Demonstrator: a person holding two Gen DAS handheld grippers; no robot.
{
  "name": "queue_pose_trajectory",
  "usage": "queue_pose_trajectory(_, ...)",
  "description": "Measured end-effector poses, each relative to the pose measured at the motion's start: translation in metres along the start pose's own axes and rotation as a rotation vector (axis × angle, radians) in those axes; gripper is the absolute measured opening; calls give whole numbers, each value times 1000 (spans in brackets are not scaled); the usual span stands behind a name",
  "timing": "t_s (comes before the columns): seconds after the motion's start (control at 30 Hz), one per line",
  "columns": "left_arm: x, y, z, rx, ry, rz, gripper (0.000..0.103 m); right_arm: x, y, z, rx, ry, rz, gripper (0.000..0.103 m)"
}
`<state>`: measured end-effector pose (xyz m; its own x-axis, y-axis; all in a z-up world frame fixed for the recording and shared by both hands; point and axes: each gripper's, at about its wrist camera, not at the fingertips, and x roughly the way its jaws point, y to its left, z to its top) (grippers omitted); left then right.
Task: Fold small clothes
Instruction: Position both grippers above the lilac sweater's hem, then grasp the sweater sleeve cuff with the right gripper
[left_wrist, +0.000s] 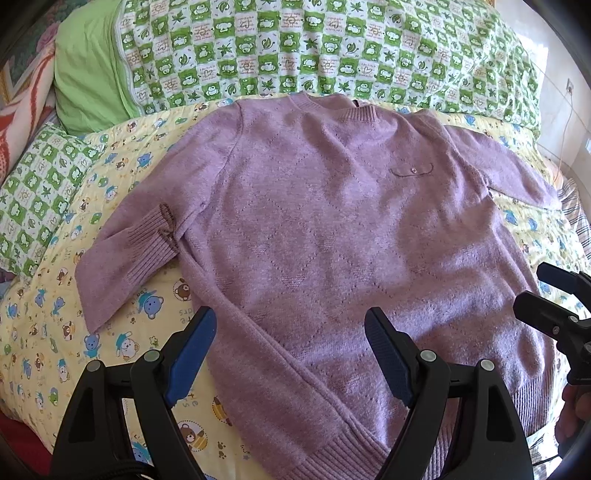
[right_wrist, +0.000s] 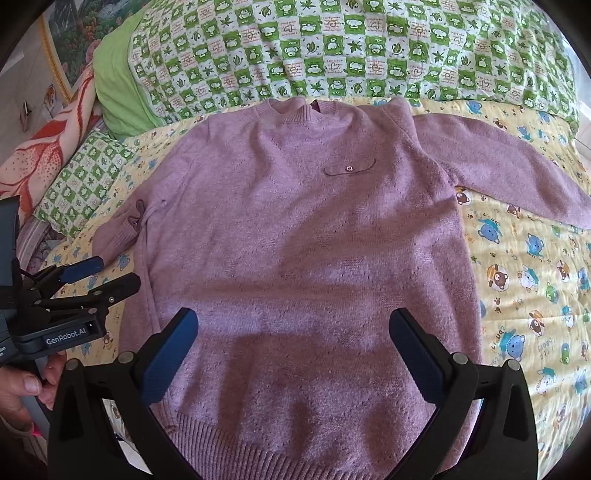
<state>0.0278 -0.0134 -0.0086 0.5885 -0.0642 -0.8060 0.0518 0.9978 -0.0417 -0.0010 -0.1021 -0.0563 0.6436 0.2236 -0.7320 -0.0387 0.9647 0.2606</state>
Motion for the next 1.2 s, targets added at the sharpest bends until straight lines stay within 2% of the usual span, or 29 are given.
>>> queue_pose_trajectory(0.4,15,-10,13,6,30,8,82,0,-22,8,48,-5,11,103)
queue_pose_trajectory(0.63,28,-13,29,4,45,6,83,-1,-64,17,150,-26,1,103)
queue_pose_trajectory(0.9,54,-8,73,-8,43,24,83,-11,-169,31,393,-95,-76,103)
queue_pose_trajectory(1.2,107,7,127,-61,59,32,84,-28,-325,51,724,-234,-199,101)
